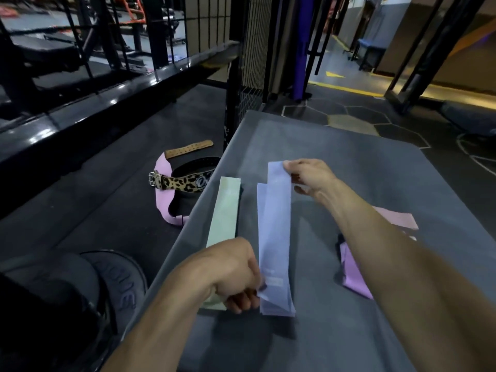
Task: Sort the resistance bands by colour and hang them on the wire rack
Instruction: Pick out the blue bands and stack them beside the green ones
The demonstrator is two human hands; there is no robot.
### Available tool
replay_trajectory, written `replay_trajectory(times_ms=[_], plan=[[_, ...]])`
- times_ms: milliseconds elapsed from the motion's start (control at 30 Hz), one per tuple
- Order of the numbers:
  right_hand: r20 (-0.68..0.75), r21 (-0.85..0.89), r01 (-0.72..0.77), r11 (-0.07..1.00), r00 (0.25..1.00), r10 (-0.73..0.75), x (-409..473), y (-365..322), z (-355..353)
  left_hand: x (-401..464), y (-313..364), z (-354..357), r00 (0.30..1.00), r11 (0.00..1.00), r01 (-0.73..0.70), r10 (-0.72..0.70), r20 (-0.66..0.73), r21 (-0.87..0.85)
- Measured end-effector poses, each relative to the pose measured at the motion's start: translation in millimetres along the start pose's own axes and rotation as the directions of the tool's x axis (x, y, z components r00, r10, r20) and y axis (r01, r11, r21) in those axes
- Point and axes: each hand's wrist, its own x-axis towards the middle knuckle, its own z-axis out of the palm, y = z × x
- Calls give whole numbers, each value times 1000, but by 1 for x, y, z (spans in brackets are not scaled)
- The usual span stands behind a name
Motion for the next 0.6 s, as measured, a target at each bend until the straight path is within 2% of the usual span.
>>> replay_trajectory(times_ms=[133,267,600], plan=[[-20,-116,5,993,1000,-8,11,18,12,7,-1,0,1000,999,27,-27,6,30],[-57,-39,5,999,998,-7,17,33,20,11,3,1,1000,1000,14,-14,-15,22],[-62,-24,36,999,997,-38,20,37,25,8,16,0,1000,1000,7,-7,28,3]])
